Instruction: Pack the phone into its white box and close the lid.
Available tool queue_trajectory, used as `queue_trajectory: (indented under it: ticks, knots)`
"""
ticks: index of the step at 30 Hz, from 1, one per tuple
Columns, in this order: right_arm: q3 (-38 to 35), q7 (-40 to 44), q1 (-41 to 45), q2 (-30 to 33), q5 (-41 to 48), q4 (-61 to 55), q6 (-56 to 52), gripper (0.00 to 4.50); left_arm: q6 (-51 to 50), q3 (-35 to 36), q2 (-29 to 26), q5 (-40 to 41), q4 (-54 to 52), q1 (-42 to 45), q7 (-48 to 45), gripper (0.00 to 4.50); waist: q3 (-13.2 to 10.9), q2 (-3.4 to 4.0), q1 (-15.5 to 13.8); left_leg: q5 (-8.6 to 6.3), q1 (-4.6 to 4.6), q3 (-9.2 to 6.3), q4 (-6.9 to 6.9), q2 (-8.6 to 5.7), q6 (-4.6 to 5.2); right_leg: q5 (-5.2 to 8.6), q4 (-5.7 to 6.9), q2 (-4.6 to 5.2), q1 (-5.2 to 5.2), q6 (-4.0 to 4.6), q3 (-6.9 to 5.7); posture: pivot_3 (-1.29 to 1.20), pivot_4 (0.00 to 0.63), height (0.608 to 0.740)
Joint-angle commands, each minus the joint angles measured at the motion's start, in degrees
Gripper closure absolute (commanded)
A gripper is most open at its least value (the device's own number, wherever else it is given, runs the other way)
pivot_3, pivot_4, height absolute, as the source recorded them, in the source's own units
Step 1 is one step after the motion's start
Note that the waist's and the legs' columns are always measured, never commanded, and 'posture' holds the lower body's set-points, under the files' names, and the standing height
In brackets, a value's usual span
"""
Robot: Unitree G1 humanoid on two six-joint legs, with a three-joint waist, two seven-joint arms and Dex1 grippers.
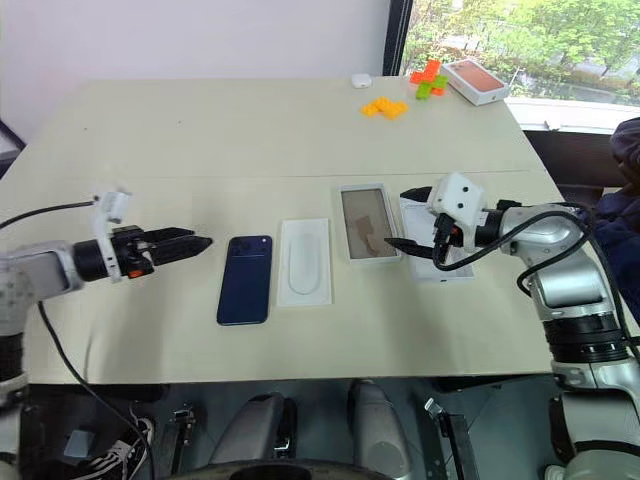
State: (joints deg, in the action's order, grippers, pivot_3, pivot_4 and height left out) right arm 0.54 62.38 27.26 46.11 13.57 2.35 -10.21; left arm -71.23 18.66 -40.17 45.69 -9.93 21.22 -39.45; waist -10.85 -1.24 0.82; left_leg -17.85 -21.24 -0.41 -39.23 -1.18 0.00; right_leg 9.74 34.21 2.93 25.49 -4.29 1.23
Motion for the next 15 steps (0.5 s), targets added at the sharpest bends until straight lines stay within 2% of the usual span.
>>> queue_trajectory:
  ticks: [1,4,7,11,15]
  knots:
    - [-0.8,0.3,-0.3,0.8,-0.2,-2.0,1.5,0.06,-6.4,-0.7,6.8,4.8,-8.7,1.6,7.7,0.06,0.0,-0.01,-0.2,0.0,-0.02,-0.02,-0.01,0.0,0.0,0.0,0.0,0.01,-0.01,0.0,-0.01,0.0,0.15,0.74]
    - [-0.9,0.5,-0.4,1.0,-0.6,-1.1,2.4,0.06,-12.1,2.2,12.8,5.8,-8.1,2.7,13.7,0.06,0.0,-0.02,-0.2,0.02,-0.01,-0.06,-0.03,-0.04,-0.05,-0.01,0.01,0.03,-0.02,0.01,0.0,0.0,0.15,0.74]
    - [-0.9,0.5,-0.4,0.9,-0.9,-0.7,2.8,0.06,-13.4,3.6,15.9,6.4,-8.5,3.0,16.8,0.06,0.0,-0.02,0.2,0.04,0.06,-0.05,-0.03,-0.01,-0.06,-0.01,0.05,-0.05,-0.03,0.01,0.01,0.0,0.15,0.74]
    - [-0.9,0.0,-0.9,0.6,-1.3,-0.9,3.3,0.06,-14.8,3.6,23.2,4.6,-7.9,3.1,23.4,0.06,0.0,-0.01,-0.1,0.04,0.09,-0.06,0.0,0.02,-0.08,-0.01,0.04,-0.11,-0.07,0.01,0.01,0.0,0.15,0.74]
    - [-0.9,-0.1,-0.9,0.6,-1.5,-0.4,3.7,0.06,-16.8,5.3,26.7,4.7,-6.6,5.1,26.6,0.06,0.0,-0.02,-0.2,0.06,0.07,-0.06,-0.01,-0.01,-0.1,-0.01,0.02,-0.09,-0.07,0.02,0.02,0.0,0.15,0.74]
